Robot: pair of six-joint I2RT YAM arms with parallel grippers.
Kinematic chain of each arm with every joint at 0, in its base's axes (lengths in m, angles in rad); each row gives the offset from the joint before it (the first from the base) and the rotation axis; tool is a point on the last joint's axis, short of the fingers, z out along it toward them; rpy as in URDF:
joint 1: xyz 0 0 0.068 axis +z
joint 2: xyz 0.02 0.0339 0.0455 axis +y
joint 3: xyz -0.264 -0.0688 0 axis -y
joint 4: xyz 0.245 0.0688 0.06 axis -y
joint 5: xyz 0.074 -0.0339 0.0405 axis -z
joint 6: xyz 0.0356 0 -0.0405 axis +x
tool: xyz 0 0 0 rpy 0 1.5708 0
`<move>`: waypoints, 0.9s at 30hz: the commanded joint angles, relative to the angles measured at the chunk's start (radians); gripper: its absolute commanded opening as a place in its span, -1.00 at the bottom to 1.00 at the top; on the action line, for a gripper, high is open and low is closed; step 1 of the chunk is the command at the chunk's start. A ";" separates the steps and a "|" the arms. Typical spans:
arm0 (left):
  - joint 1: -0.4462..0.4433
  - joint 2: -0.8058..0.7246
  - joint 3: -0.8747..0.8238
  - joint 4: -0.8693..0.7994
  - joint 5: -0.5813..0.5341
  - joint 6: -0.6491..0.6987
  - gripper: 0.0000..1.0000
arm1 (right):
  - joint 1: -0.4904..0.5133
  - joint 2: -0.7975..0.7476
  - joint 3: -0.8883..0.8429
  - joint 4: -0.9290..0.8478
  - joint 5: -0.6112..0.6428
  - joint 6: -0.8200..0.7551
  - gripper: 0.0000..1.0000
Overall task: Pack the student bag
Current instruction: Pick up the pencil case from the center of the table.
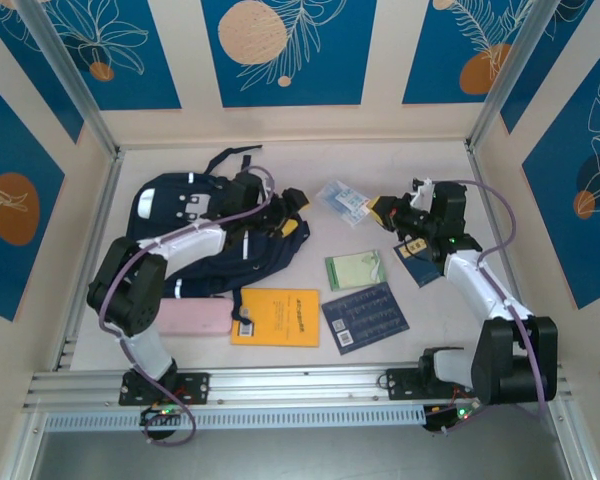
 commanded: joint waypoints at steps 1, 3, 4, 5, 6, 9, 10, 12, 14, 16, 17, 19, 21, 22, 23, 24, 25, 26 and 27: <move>-0.022 -0.052 -0.019 0.181 -0.014 -0.134 0.56 | 0.030 -0.065 -0.023 0.132 -0.042 0.121 -1.00; -0.027 -0.067 -0.024 0.203 -0.029 -0.151 0.57 | 0.053 -0.093 -0.044 0.168 -0.031 0.163 -1.00; -0.027 -0.074 -0.028 0.216 -0.036 -0.157 0.57 | 0.063 -0.102 -0.053 0.184 -0.028 0.182 -1.00; -0.027 -0.079 -0.029 0.225 -0.044 -0.161 0.57 | 0.076 -0.112 -0.066 0.206 -0.020 0.208 -1.00; -0.026 -0.086 -0.029 0.230 -0.049 -0.166 0.58 | 0.090 -0.122 -0.079 0.233 -0.011 0.235 -1.00; -0.027 -0.086 -0.037 0.273 -0.061 -0.193 0.57 | 0.131 -0.148 -0.106 0.298 0.017 0.296 -1.00; -0.026 -0.087 -0.041 0.282 -0.065 -0.200 0.56 | 0.145 -0.156 -0.111 0.310 0.026 0.309 -1.00; -0.025 -0.088 -0.044 0.298 -0.075 -0.204 0.52 | 0.178 -0.175 -0.122 0.337 0.053 0.336 -1.00; -0.023 -0.090 -0.045 0.310 -0.080 -0.206 0.44 | 0.203 -0.186 -0.128 0.347 0.065 0.351 -1.00; -0.020 -0.096 -0.048 0.325 -0.086 -0.210 0.32 | 0.224 -0.201 -0.136 0.347 0.077 0.360 -1.00; -0.018 -0.100 -0.050 0.334 -0.087 -0.213 0.24 | 0.232 -0.208 -0.144 0.345 0.081 0.362 -1.00; -0.012 -0.108 -0.056 0.351 -0.091 -0.219 0.01 | 0.243 -0.226 -0.158 0.334 0.093 0.359 -1.00; -0.005 -0.121 -0.061 0.359 -0.095 -0.221 -0.26 | 0.252 -0.241 -0.180 0.327 0.103 0.356 -1.00; -0.004 -0.128 -0.061 0.360 -0.097 -0.222 -0.37 | 0.253 -0.247 -0.189 0.324 0.105 0.356 -1.00; -0.002 -0.133 -0.061 0.363 -0.098 -0.220 -0.48 | 0.256 -0.254 -0.200 0.323 0.110 0.356 -1.00; -0.002 -0.137 -0.060 0.363 -0.100 -0.218 -0.58 | 0.259 -0.258 -0.209 0.322 0.115 0.354 -1.00; -0.002 -0.141 -0.060 0.364 -0.100 -0.218 -0.65 | 0.260 -0.264 -0.214 0.319 0.117 0.352 -1.00; -0.003 -0.145 -0.061 0.368 -0.102 -0.219 -0.74 | 0.262 -0.269 -0.218 0.313 0.120 0.347 -1.00; -0.002 -0.150 -0.062 0.372 -0.106 -0.220 -0.81 | 0.263 -0.273 -0.222 0.306 0.125 0.343 -1.00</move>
